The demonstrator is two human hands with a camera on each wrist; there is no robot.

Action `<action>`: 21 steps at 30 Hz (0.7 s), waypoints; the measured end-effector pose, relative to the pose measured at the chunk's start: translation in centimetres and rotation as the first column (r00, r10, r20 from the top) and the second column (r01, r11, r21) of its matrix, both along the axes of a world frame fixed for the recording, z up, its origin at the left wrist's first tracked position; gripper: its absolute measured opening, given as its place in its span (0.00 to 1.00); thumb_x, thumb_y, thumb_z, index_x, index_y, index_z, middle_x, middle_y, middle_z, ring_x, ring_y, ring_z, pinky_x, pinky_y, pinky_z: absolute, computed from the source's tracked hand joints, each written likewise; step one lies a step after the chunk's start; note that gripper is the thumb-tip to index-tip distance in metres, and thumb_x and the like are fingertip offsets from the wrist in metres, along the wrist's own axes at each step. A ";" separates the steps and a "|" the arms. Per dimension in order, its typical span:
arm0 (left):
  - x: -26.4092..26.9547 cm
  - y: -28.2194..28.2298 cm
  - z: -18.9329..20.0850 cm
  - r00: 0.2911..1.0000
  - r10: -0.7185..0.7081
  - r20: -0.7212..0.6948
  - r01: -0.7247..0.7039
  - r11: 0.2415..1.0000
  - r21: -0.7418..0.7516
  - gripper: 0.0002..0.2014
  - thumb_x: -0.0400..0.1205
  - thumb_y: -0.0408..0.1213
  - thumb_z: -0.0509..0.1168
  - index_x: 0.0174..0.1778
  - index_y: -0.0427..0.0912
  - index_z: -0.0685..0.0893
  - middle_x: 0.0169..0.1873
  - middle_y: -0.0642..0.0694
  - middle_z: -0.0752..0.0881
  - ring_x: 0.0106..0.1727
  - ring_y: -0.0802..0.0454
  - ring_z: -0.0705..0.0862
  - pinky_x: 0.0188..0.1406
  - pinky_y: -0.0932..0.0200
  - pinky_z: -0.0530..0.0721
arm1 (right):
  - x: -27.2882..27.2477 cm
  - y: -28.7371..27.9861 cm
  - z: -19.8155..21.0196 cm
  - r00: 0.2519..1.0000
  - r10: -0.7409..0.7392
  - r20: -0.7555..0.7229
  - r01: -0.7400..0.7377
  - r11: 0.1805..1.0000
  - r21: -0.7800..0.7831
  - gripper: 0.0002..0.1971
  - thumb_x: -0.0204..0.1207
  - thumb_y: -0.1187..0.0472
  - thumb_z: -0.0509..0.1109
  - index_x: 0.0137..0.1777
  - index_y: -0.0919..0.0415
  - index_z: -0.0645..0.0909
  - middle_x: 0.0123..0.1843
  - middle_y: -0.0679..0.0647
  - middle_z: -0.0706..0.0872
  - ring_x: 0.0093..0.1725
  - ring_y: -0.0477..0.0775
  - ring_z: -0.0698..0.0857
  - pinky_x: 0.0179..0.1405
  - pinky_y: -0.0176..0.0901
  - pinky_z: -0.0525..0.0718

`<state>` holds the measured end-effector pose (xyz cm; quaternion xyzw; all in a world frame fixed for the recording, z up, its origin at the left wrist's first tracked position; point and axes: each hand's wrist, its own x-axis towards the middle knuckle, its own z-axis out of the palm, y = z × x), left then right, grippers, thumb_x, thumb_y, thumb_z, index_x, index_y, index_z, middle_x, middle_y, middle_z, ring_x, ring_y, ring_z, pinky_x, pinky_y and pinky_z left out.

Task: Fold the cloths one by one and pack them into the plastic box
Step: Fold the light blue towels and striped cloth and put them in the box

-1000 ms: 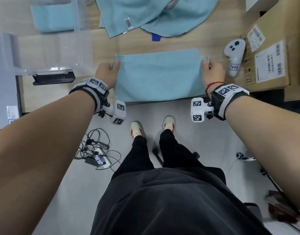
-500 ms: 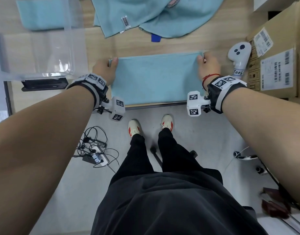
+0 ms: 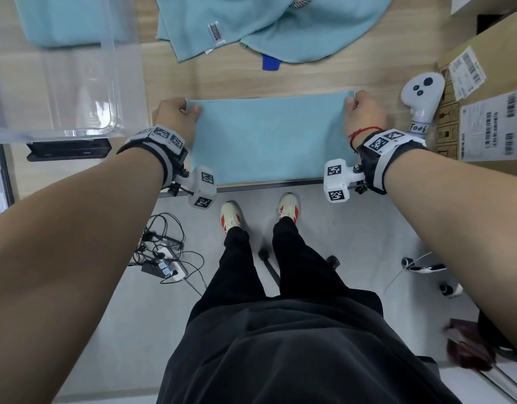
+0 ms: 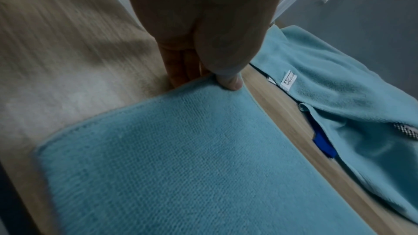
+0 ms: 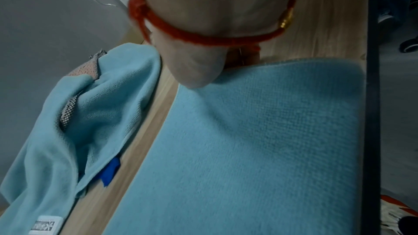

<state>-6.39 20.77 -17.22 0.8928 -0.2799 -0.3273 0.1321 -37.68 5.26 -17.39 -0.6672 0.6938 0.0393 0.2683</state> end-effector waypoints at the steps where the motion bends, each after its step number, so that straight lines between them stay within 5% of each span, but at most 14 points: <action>1: -0.1 0.0 0.0 1.000 0.000 0.004 0.000 1.000 0.004 0.14 0.83 0.50 0.62 0.36 0.46 0.74 0.33 0.46 0.74 0.37 0.46 0.71 0.36 0.60 0.67 | 0.0 0.1 -0.1 1.000 -0.007 -0.015 0.007 1.000 0.001 0.17 0.87 0.53 0.51 0.59 0.66 0.75 0.49 0.64 0.82 0.44 0.63 0.77 0.40 0.44 0.66; 5: -0.1 0.2 -0.1 0.998 0.053 0.040 -0.053 0.999 -0.003 0.13 0.80 0.52 0.65 0.41 0.45 0.78 0.38 0.47 0.79 0.39 0.45 0.75 0.40 0.60 0.72 | -0.1 0.1 -0.4 0.998 -0.023 -0.064 0.025 0.999 0.026 0.19 0.85 0.48 0.53 0.59 0.63 0.74 0.45 0.61 0.80 0.41 0.62 0.77 0.39 0.47 0.71; 13: 0.2 0.6 0.4 0.991 0.107 0.079 -0.105 0.994 -0.022 0.11 0.78 0.50 0.67 0.47 0.48 0.78 0.49 0.48 0.84 0.43 0.48 0.79 0.42 0.58 0.74 | -0.9 0.1 0.2 0.996 -0.073 -0.048 0.073 0.997 0.001 0.21 0.82 0.44 0.59 0.61 0.62 0.73 0.51 0.59 0.85 0.44 0.62 0.82 0.41 0.49 0.78; 17: -1.2 -0.8 1.7 0.992 0.046 0.121 -0.038 0.997 -0.066 0.13 0.78 0.47 0.68 0.51 0.45 0.75 0.47 0.47 0.81 0.44 0.47 0.78 0.42 0.56 0.76 | -1.2 0.8 1.3 0.998 -0.066 -0.014 0.066 0.998 -0.001 0.22 0.80 0.43 0.62 0.61 0.62 0.74 0.50 0.57 0.84 0.45 0.61 0.83 0.41 0.48 0.78; 21: -4.7 -2.7 2.4 0.989 -0.149 0.009 0.150 0.984 -0.094 0.08 0.74 0.46 0.68 0.43 0.49 0.78 0.35 0.52 0.80 0.40 0.50 0.80 0.43 0.55 0.81 | -2.0 1.8 1.4 0.999 -0.048 -0.018 0.049 0.994 0.094 0.32 0.68 0.35 0.73 0.59 0.62 0.76 0.52 0.56 0.84 0.48 0.59 0.84 0.44 0.48 0.82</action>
